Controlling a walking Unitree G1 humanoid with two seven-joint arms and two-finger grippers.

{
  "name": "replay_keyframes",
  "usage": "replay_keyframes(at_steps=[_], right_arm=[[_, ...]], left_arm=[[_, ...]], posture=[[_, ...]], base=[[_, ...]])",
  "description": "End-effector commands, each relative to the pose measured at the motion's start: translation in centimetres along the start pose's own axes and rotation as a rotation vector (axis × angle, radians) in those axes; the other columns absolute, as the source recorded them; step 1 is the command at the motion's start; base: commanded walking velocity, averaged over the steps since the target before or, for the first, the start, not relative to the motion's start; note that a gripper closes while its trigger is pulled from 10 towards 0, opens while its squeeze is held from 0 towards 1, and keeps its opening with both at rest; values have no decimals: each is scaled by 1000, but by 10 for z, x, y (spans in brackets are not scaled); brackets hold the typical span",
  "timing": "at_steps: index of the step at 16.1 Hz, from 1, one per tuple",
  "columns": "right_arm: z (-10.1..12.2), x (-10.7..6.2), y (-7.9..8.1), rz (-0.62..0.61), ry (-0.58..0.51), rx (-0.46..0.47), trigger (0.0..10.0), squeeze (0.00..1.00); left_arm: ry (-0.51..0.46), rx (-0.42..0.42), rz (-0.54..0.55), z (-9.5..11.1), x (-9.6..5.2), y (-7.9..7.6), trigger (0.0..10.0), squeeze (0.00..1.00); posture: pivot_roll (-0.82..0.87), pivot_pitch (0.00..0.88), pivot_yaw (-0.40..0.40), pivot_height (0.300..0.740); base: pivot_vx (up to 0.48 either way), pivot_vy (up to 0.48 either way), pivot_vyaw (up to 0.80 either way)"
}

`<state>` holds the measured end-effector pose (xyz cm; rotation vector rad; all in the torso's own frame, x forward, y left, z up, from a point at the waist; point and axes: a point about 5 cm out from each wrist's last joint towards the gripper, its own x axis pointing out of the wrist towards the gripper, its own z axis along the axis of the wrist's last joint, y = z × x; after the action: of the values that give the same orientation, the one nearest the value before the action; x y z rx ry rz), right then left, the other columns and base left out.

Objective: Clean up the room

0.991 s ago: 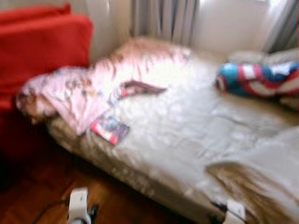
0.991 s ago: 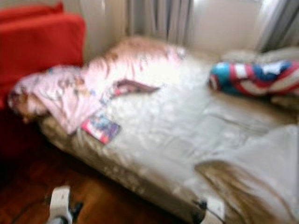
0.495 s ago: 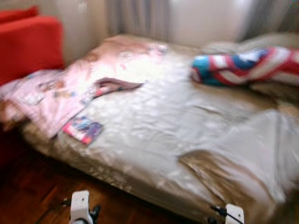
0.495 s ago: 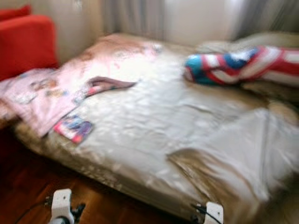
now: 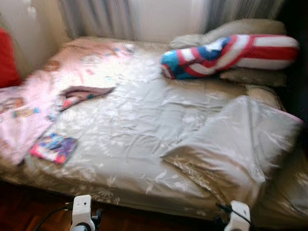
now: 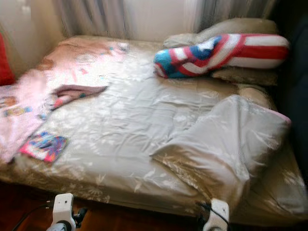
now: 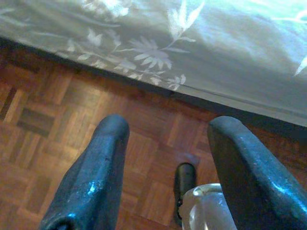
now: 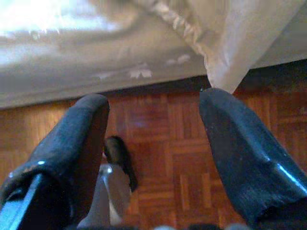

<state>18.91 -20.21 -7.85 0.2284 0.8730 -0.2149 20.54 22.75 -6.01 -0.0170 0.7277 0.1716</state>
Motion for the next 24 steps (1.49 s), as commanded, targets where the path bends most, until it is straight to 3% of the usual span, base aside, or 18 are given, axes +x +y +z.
replay_keyframes(at_steps=[1,6,24], right_arm=[[-7,-1,0,-8,27,7,10000,0],[-8,-1,6,1,27,2,10000,0],[-16,-2,15,20,27,29,10000,0]], left_arm=[[23,26,4,-5,-2,3,10000,0],[23,19,4,-5,-1,2,10000,0],[20,20,10,-1,0,5,10000,0]], posture=[[55,57,-10,740],[54,52,-9,740],[53,56,8,740]], base=[[0,-428,-675],[0,-180,-675],[0,0,0]])
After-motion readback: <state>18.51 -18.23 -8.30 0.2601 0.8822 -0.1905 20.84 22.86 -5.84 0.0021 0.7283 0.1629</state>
